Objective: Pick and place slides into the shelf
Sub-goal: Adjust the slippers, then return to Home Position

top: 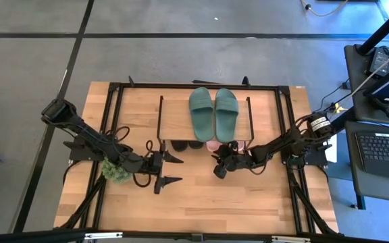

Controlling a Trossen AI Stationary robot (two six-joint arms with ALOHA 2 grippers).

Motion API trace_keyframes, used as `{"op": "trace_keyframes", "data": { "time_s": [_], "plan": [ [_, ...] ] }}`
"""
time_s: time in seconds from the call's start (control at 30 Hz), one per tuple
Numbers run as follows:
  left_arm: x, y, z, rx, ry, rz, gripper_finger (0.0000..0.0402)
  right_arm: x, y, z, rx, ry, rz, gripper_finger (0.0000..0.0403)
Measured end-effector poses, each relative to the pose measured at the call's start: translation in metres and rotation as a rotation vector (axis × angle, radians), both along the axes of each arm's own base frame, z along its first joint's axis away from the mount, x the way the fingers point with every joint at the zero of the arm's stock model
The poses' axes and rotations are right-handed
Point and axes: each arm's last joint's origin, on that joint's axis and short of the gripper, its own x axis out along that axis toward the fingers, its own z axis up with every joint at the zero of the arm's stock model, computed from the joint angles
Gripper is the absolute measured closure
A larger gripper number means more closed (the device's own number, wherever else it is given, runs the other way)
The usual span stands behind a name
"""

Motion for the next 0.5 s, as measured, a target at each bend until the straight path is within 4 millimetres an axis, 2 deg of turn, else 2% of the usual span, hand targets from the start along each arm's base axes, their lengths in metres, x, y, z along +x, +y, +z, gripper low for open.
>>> {"op": "trace_keyframes", "data": {
  "time_s": [0.1,0.23,0.37,0.5],
  "plan": [
    [0.000,-0.001,0.000,-0.036,0.003,-0.034,0.0095,-0.002,0.008,0.008,0.003,-0.025,0.043,0.0314],
    [-0.002,-0.001,0.003,-0.081,0.004,-0.069,0.0095,-0.009,0.021,0.035,0.016,-0.099,0.119,0.0314],
    [-0.006,0.000,0.002,-0.085,0.049,-0.065,0.0095,-0.025,0.032,0.061,0.029,-0.129,0.178,0.0314],
    [-0.009,0.000,0.002,-0.086,0.064,-0.045,0.0095,-0.041,0.042,0.069,0.053,-0.094,0.215,0.0314]
  ]
}}
